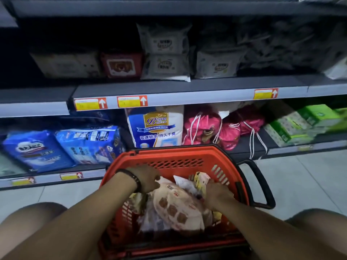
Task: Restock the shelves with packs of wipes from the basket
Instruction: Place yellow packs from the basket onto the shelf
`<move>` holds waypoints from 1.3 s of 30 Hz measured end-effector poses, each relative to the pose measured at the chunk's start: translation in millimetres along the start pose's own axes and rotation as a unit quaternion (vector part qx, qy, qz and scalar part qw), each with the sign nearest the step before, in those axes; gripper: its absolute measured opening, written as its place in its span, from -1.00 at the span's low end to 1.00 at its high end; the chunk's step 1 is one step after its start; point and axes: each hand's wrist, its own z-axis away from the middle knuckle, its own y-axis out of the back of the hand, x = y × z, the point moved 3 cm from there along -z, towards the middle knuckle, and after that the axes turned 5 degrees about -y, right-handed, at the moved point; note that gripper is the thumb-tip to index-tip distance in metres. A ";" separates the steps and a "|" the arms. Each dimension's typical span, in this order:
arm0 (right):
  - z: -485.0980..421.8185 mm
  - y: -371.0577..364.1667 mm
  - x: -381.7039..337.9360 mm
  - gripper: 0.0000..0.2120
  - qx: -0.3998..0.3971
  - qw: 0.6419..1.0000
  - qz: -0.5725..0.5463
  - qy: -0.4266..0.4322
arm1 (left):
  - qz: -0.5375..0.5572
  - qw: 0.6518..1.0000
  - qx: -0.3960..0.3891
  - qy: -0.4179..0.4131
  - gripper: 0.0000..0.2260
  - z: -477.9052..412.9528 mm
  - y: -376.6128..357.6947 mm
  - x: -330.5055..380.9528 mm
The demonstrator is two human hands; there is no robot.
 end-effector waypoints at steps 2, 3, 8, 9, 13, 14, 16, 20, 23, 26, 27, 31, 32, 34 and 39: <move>-5.0 -2.1 -2.7 -0.49 0.018 1.000 0.001 -0.019 | -0.008 1.000 0.012 0.009 -0.63 -2.2 1.5 -6.5; -8.5 -1.3 -4.1 -0.51 0.018 1.000 0.012 -0.020 | -0.013 1.000 0.006 0.016 -0.62 -2.3 -0.6 -9.4; -10.3 18.5 -10.7 -0.41 0.011 1.000 0.005 0.005 | -0.015 0.999 -0.027 0.031 -0.55 -0.5 -11.8 -18.8; -9.0 26.7 -12.9 -0.41 0.015 1.000 -0.016 0.012 | -0.002 0.999 -0.023 0.030 -0.55 0.1 -11.3 -21.1; -8.7 57.8 -17.4 -0.67 0.016 0.988 -0.137 0.076 | 0.050 0.998 0.000 0.039 -0.52 3.1 -7.6 -28.9; -7.4 63.4 -16.9 -0.70 0.021 0.977 -0.185 0.101 | 0.065 0.997 0.009 0.044 -0.47 3.6 -7.7 -31.7; 0.7 72.7 -16.1 -0.66 0.023 0.946 -0.279 0.163 | 0.111 0.992 0.032 0.043 -0.26 3.4 -13.7 -40.3; 13.7 88.5 -18.5 -0.68 -0.036 0.862 -0.432 0.263 | 0.326 0.940 0.101 0.024 -0.27 7.5 -12.7 -45.8; 17.6 99.3 -23.2 -0.77 -0.102 0.795 -0.523 0.288 | 0.529 0.843 0.093 -0.006 -0.56 16.0 -1.9 -35.0; 19.5 95.4 -36.6 -0.65 -0.148 0.734 -0.602 0.276 | 0.694 0.709 0.118 0.031 -0.56 24.4 2.6 -33.3; 20.2 91.4 -43.9 -0.62 -0.158 0.719 -0.629 0.252 | 0.715 0.685 0.133 0.047 -0.59 26.9 4.1 -36.1; 16.9 65.9 -71.8 -0.61 -0.166 0.732 -0.647 0.136 | 0.699 0.680 0.197 0.098 -0.51 42.8 22.1 -55.2; 16.8 62.7 -77.9 -0.64 -0.151 0.759 -0.620 0.131 | 0.682 0.685 0.226 0.119 -0.55 46.1 26.5 -64.4; 18.4 57.4 -89.6 -0.80 -0.113 0.816 -0.543 0.159 | 0.608 0.723 0.282 0.168 -0.50 51.9 31.4 -85.9; 24.1 32.6 -115.3 -0.79 -0.022 0.933 -0.197 0.302 | 0.328 0.848 0.342 0.234 -0.37 75.1 39.9 -108.0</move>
